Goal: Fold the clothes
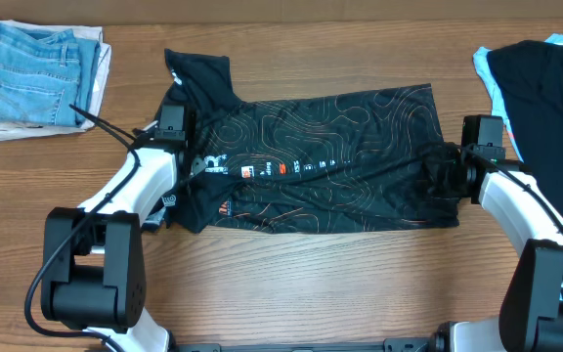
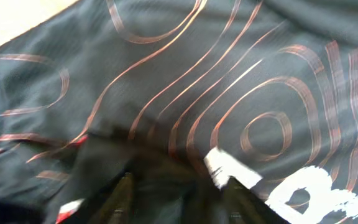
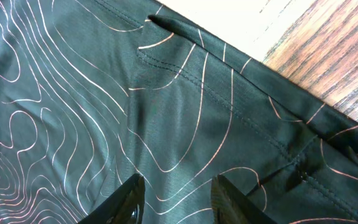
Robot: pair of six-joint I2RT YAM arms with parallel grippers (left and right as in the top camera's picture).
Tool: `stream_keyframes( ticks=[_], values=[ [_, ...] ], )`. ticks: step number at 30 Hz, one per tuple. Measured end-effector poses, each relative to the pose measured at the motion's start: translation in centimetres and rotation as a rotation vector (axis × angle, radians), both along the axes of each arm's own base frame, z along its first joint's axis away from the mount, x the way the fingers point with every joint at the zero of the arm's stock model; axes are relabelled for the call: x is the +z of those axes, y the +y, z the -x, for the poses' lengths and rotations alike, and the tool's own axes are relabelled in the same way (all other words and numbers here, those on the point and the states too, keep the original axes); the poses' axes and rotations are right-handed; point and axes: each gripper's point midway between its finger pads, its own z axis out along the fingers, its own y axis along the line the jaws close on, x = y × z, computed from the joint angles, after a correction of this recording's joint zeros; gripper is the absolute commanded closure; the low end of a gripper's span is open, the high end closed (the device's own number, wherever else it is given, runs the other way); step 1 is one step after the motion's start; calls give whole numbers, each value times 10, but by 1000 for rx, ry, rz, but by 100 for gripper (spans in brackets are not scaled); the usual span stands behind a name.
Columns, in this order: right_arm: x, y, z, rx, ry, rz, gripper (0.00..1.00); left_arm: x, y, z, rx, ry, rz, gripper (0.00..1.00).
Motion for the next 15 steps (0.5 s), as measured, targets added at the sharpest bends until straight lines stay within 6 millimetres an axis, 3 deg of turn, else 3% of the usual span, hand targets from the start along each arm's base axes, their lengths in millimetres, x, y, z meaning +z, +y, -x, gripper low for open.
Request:
stream_keyframes(
  ticks=[2, 8, 15],
  values=[
    [0, 0, 0, 1, 0, -2, 57, 2, 2, 11, -21, 63, -14, 1],
    [-1, 1, 3, 3, 12, -5, 44, 31, -3, 39, -47, 248, 8, 0],
    [-3, 2, 8, 22, 36, -2, 2, 49, -5, 75, 6, 389, 40, 0]
  ],
)
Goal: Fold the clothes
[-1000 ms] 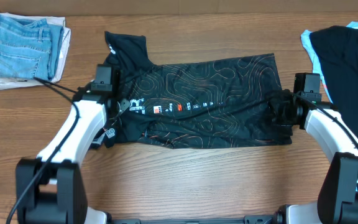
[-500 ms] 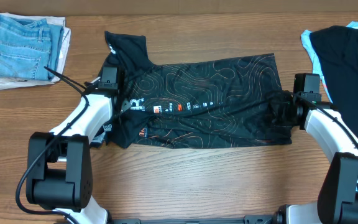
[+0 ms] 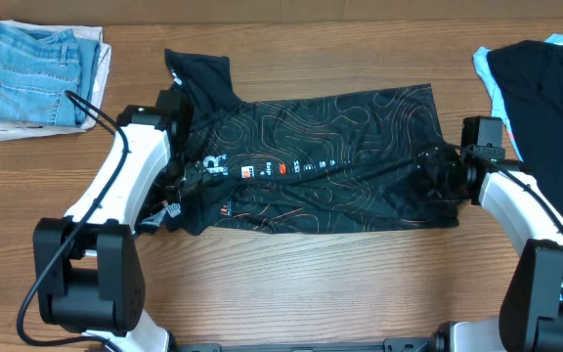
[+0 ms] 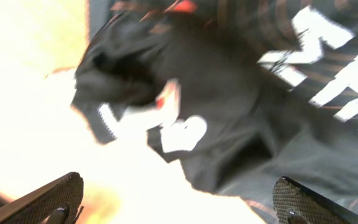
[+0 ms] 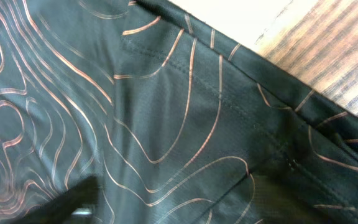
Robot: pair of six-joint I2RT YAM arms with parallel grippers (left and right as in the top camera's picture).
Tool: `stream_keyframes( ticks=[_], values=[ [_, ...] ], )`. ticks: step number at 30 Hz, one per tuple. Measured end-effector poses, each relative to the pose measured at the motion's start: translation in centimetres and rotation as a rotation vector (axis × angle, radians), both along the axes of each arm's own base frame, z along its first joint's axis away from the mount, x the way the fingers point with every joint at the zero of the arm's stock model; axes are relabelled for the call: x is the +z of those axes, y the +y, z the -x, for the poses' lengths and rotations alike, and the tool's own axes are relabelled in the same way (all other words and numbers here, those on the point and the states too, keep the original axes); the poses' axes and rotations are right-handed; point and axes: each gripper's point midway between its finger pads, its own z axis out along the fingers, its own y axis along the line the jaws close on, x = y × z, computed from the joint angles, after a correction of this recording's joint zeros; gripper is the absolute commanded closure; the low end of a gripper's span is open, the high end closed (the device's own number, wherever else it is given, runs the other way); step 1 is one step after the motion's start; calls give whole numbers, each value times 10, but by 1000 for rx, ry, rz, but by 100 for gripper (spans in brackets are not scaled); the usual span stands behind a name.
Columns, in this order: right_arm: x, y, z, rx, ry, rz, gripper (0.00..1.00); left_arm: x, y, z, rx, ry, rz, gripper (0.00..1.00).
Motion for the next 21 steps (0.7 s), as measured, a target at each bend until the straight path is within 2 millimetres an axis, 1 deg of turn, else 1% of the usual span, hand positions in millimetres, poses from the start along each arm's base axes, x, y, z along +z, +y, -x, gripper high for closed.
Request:
stream_keyframes(
  ticks=[1, 6, 9, 11, 13, 15, 17, 19, 21],
  values=[
    [0, 0, 1, 5, 2, 2, 0, 2, 1, 4, 7, 12, -2, 0],
    [-1, 1, 7, 29, 26, 8, 0, 18, 2, 17, 33, 18, -6, 0],
    [3, 2, 12, 39, 38, 9, 0, 26, 2, 31, 34, 52, 1, 0],
    [9, 3, 13, 45, 35, 2, 0, 27, -3, 38, 29, 81, 22, 0],
    [17, 6, 10, 54, 16, -11, 0, 22, -13, 43, 15, 97, 57, 0],
    [27, 9, 6, 64, -13, -28, 0, 10, -24, 50, -2, 114, 90, 0],
    [35, 13, 2, 74, -38, -47, 0, -7, -38, 58, -23, 127, 130, 0],
    [39, 17, 1, 85, -50, -66, 0, -21, -49, 66, -36, 135, 170, 0],
    [39, 18, 1, 88, -48, -73, 0, -32, -55, 74, -27, 150, 198, 0]
  ],
)
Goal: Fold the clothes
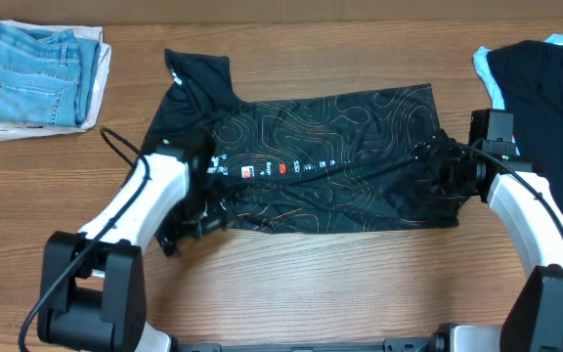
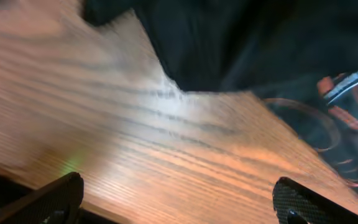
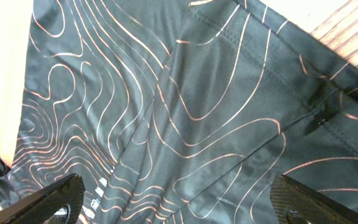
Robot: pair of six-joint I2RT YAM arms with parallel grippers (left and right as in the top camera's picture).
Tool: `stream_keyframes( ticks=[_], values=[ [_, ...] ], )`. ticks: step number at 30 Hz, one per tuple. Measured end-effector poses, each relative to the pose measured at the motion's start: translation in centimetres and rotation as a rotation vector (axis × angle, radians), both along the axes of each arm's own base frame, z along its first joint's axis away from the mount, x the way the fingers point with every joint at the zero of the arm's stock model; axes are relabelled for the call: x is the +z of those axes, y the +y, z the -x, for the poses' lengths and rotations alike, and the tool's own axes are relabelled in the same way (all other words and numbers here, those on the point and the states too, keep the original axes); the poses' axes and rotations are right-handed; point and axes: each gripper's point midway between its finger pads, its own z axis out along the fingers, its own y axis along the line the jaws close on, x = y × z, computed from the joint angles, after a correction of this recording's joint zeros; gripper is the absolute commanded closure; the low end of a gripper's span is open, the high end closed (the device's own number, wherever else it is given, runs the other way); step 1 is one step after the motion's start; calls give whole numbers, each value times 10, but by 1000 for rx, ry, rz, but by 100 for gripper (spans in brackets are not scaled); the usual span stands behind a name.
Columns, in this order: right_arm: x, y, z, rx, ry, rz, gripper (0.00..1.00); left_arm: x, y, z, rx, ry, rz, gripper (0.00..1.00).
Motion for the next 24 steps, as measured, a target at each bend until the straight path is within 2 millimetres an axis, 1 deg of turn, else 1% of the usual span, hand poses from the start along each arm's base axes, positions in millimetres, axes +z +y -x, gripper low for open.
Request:
stream_keyframes(
  ticks=[4, 8, 11, 13, 17, 22, 24],
  values=[
    [0, 2, 1, 6, 2, -11, 0, -15, -3, 7, 50, 3, 17, 0],
    [0, 3, 2, 10, 6, -16, 0, -28, 0, 5, 117, -21, 17, 0],
    [0, 3, 2, 16, 7, -15, 0, -35, 7, 0, 171, -47, 19, 0],
    [0, 3, 3, 21, 8, -12, 0, -37, 13, -2, 206, -55, 18, 0],
    [-1, 4, 5, 34, 12, -8, 0, -39, 23, -12, 257, -91, 25, 1],
    [-1, 4, 5, 41, 10, -4, 0, -41, 25, -26, 243, -145, 39, 10],
    [-1, 4, 5, 41, 10, -4, 0, -41, 25, -30, 228, -163, 45, 18]
  ],
)
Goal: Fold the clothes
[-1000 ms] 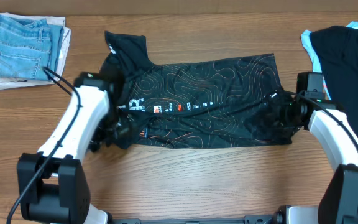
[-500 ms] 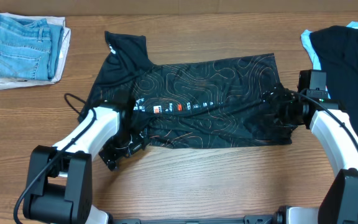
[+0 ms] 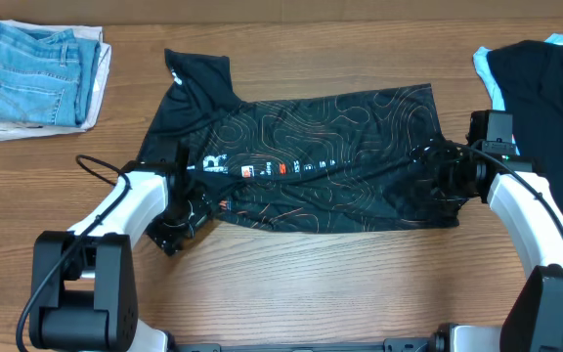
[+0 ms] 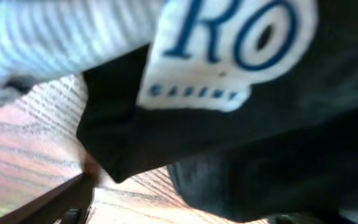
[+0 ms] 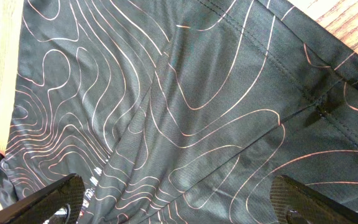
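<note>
A black shirt [image 3: 330,147] with thin orange contour lines lies spread flat across the middle of the table, one sleeve pointing up at the far left. My left gripper [image 3: 172,227] sits low at the shirt's front left corner. In its wrist view its jaws are open [image 4: 179,211] over dark fabric [image 4: 260,155], and a white printed label [image 4: 229,56] is close above. My right gripper [image 3: 436,181] hovers over the shirt's right edge. Its jaws are wide open [image 5: 179,205] above the patterned cloth [image 5: 166,93], holding nothing.
Folded blue jeans [image 3: 37,68] lie on a white cloth at the far left corner. A heap of dark clothes with a light blue piece [image 3: 545,88] lies at the far right edge. Bare wood table [image 3: 311,284] runs along the front.
My left gripper has shifted a little left and lower, from bare wood beside the shirt's edge to right over the front left corner with the white label. The right gripper has hardly moved.
At first both grippers were down on the shirt with fingers close together, the left one near the chest print and the right one at the right hem. Then the left stood open by the left side. Later both were open, the left at the front left corner, where it remains.
</note>
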Robot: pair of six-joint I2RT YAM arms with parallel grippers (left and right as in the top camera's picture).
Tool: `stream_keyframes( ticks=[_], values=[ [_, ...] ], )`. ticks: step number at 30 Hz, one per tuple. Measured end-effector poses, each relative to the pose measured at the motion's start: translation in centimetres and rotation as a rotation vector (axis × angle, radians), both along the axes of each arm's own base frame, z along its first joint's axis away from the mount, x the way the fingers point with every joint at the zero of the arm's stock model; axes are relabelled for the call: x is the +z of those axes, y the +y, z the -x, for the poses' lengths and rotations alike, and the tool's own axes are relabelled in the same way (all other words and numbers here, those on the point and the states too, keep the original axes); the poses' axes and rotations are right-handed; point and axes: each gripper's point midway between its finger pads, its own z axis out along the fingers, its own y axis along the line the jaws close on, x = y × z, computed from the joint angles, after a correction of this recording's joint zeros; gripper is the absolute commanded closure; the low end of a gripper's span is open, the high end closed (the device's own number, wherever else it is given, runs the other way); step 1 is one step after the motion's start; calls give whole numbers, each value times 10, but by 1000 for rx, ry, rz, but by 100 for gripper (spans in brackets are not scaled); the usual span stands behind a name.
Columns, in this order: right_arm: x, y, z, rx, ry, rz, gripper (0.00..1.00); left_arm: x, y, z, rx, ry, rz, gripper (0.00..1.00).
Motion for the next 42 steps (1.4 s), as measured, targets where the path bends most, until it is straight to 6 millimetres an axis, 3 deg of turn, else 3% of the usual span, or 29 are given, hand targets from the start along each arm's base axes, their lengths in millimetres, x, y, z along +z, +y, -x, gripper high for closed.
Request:
stream_keyframes(
  ticks=[2, 4, 13, 19, 22, 25, 26, 27, 28, 29, 37, 38, 39, 40, 41, 42],
  values=[
    [0, 0, 0, 2, 0, 0, 0, 0, 0, 0, -20, -4, 0, 22],
    [0, 0, 0, 3, 0, 1, 0, 0, 0, -1, -30, -7, -1, 42],
    [0, 0, 0, 3, 0, 1, 0, 0, 0, 3, -62, 7, 5, 96],
    [0, 0, 1, 3, 3, 0, 3, 3, 2, 18, -68, 70, -5, 96],
    [0, 0, 1, 3, 5, 1, 3, 13, 8, 28, -71, 130, -36, 96],
    [0, 0, 1, 4, 4, 1, 3, 28, 14, 20, -77, 128, -76, 93],
    [0, 0, 1, 4, 4, 1, 3, 33, 16, 15, -81, 113, -88, 56],
    [0, 0, 1, 3, 4, 1, 3, 42, 19, 7, -86, 82, -106, 59],
    [0, 0, 1, 3, 4, 1, 3, 45, 20, 4, -97, 66, -113, 80],
    [0, 0, 1, 3, 3, 1, 3, 48, 21, 1, -101, 54, -119, 92],
    [0, 0, 0, 4, 0, 1, 4, 50, 23, -2, -112, 38, -127, 96],
    [0, 0, 0, 3, 0, 1, 4, 50, 22, -2, -111, 36, -127, 90],
    [0, 0, 0, 4, 0, 1, 4, 50, 22, -3, -111, 34, -127, 72],
    [0, 0, 0, 3, 0, 1, 4, 50, 22, -3, -113, 34, -126, 47],
    [0, 0, 0, 3, 0, 1, 4, 50, 22, -2, -118, 37, -125, 35],
    [0, 0, 0, 4, 0, 1, 4, 50, 22, -1, -122, 40, -122, 31]
  ],
)
